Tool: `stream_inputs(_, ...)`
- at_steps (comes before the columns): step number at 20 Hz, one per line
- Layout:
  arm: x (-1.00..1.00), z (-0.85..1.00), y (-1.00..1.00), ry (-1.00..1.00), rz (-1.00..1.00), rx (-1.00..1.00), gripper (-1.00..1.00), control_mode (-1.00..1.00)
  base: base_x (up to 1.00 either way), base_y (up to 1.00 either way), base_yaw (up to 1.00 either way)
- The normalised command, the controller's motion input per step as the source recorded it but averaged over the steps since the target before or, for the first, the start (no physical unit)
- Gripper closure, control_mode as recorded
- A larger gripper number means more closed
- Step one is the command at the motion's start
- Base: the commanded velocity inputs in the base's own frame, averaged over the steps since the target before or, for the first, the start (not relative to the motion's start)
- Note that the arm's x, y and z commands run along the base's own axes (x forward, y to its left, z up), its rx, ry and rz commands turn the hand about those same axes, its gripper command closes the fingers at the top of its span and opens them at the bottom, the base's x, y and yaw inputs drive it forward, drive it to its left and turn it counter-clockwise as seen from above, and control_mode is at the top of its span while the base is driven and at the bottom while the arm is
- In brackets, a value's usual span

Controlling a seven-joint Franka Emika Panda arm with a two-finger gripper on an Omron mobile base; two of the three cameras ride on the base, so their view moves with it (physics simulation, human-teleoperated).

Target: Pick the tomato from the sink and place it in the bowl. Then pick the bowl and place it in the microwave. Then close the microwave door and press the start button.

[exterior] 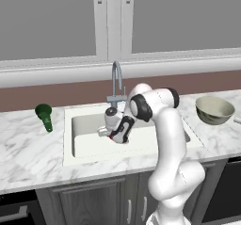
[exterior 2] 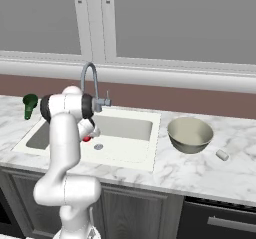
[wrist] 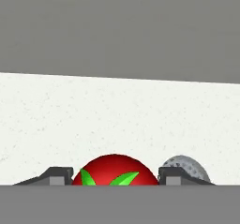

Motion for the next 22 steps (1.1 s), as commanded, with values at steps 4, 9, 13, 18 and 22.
stream_inputs(4,-0.94,0.70,-0.03,-0.03,-0.03,0.02,1.00,-1.00,0.00,0.00,0.00)
stream_inputs(9,-0.92,0.84,-0.10,0.00,-0.08,0.05,1.00,-1.00,0.00,0.00,0.00)
stream_inputs(13,-0.61,1.00,-0.47,0.01,-0.11,0.06,1.00,-1.00,0.00,0.00,0.00)
stream_inputs(18,-0.25,1.00,-0.68,0.00,-0.12,0.01,1.00,-1.00,0.00,0.00,0.00)
stream_inputs(22,0.00,1.00,-0.75,0.02,-0.12,0.00,1.00,-1.00,0.00,0.00,0.00)
